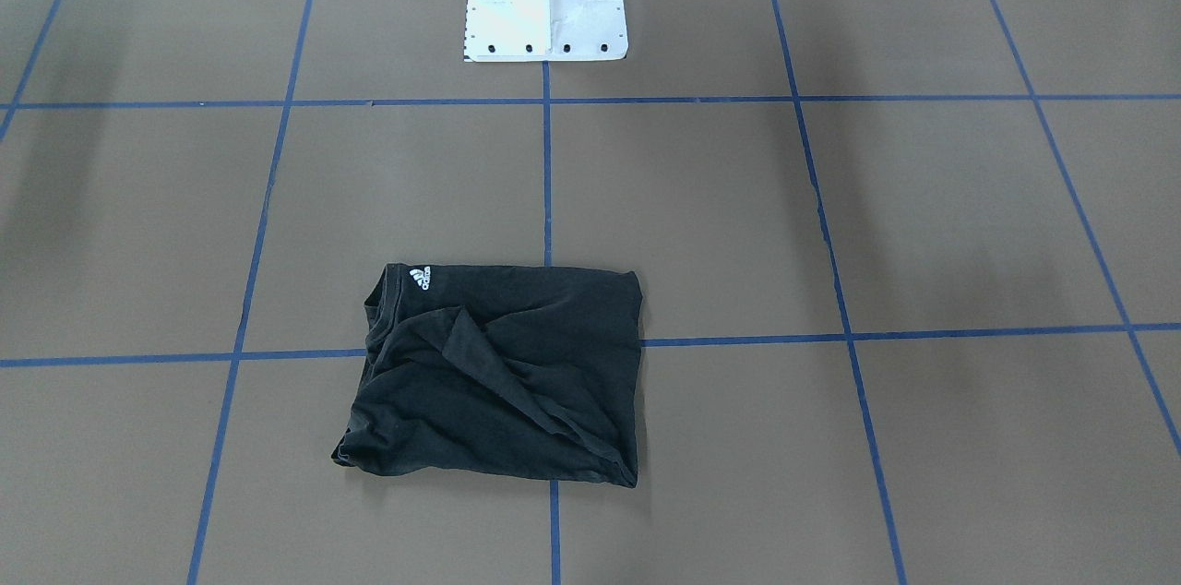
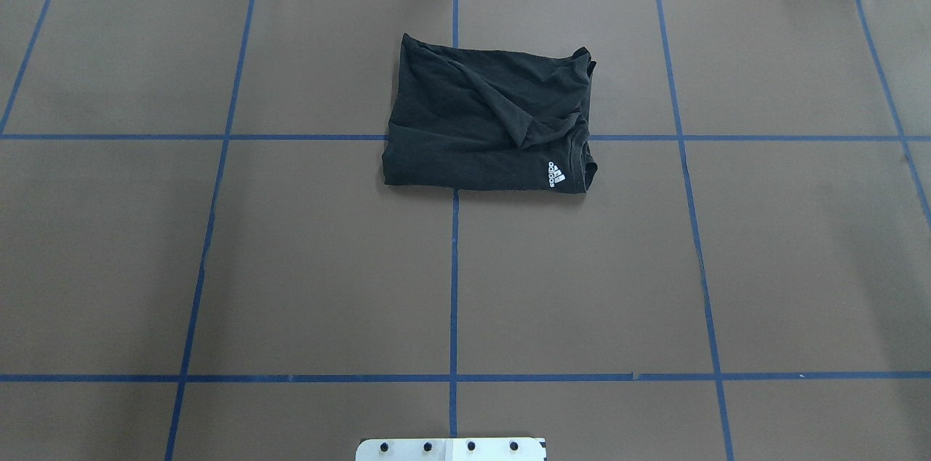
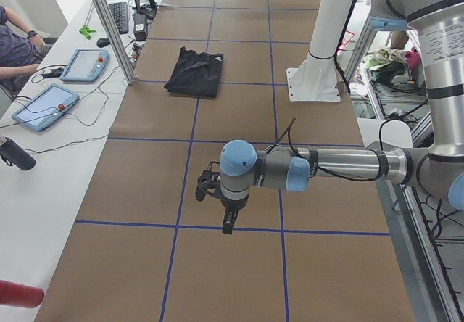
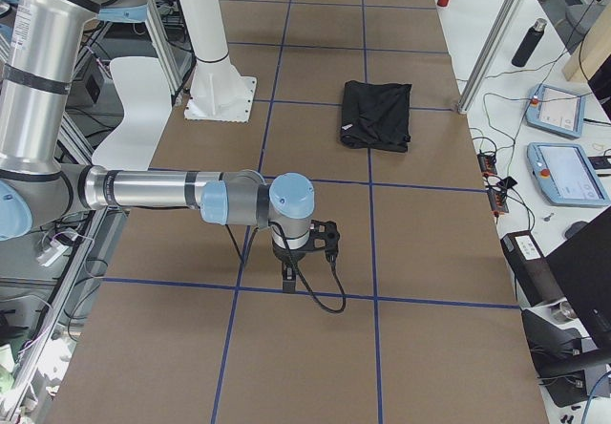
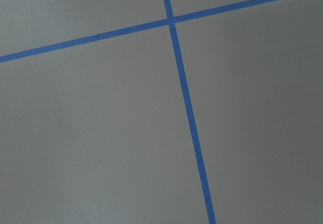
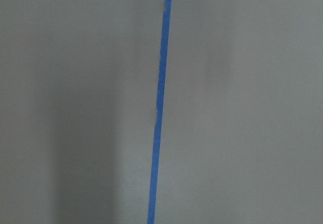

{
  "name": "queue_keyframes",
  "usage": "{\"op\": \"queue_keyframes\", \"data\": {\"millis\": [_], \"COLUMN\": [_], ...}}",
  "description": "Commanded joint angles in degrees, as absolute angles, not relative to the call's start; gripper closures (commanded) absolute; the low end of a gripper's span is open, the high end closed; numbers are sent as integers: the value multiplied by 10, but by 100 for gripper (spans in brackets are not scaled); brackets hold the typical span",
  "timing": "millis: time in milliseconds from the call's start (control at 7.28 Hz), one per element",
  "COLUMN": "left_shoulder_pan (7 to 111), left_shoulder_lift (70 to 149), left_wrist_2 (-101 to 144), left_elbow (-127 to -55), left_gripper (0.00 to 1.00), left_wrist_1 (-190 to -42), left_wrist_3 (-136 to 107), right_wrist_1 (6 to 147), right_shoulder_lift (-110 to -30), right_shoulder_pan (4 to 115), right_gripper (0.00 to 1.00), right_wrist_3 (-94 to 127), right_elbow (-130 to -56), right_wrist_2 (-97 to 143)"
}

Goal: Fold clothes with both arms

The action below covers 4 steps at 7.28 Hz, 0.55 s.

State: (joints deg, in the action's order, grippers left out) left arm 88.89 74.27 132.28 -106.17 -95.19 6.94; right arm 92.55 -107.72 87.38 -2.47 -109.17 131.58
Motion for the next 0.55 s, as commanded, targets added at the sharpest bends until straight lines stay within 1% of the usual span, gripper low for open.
{"op": "queue_keyframes", "data": {"millis": [0,412], "left_shoulder_pan": [889,889], "left_shoulder_lift": [743,743], "left_wrist_2": [1323,1323], "left_elbow": [-1062,-1065], "left_gripper": [0,0], "left_wrist_1": [-952,-953], "left_wrist_3": [69,69], "right_wrist_1": [925,925], "right_shoulder_lift": [-1077,-1077], "right_shoulder_pan": [875,874], "right_gripper": [0,0], "right_wrist_3": [-25,-25], "right_elbow": [-1092,-1092], "right_wrist_2": [1324,1325]}}
